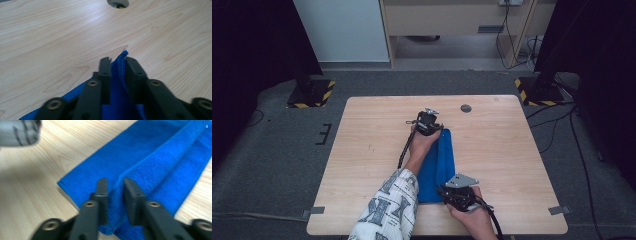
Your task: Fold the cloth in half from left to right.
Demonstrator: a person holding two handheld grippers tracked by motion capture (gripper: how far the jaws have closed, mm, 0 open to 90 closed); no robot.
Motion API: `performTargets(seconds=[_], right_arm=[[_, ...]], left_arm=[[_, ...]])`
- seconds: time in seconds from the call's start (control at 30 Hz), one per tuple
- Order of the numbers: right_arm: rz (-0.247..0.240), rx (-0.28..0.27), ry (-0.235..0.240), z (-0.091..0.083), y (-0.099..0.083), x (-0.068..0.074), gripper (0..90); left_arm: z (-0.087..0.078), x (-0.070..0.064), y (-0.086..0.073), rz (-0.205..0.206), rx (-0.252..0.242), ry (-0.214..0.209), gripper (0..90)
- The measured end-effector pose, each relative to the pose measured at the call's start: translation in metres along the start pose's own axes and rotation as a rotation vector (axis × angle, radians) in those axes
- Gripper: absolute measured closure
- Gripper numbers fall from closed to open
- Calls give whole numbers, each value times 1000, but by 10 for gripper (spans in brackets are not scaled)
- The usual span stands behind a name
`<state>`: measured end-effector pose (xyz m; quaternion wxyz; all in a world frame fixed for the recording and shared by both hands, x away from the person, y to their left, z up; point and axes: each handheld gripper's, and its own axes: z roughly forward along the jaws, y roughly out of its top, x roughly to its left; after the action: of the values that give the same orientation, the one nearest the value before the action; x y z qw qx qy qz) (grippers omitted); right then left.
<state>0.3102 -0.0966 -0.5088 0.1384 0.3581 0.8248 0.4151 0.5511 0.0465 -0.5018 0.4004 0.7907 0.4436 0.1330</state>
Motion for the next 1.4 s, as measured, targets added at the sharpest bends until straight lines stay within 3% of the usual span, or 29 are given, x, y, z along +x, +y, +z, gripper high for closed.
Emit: performTargets(seconds=[0.13, 0.3, 0.53, 0.73, 1.07, 1.2, 1.4], right_arm=[[10, 4, -36, -4, -1, -5, 496], [38, 0, -55, -9, 0, -13, 288], [78, -12, -63, -14, 1, -24, 154], [86, 3, -66, -6, 1, -36, 115], [84, 13, -80, 1, 9, -51, 104], [68, 13, -88, 1, 18, -62, 110], [81, -6, -87, 7, 37, -85, 168]], left_arm=[[-5, 0, 1, 7, -12, -24, 476], [-20, 3, 0, -5, -57, -45, 347], [-42, 5, -3, 8, -69, -57, 206], [-53, 10, -16, 37, -14, -36, 134], [-71, 13, -23, 43, -55, -47, 96], [-78, 17, -28, 40, -44, -37, 80], [-82, 29, -35, 20, -31, -12, 78]])
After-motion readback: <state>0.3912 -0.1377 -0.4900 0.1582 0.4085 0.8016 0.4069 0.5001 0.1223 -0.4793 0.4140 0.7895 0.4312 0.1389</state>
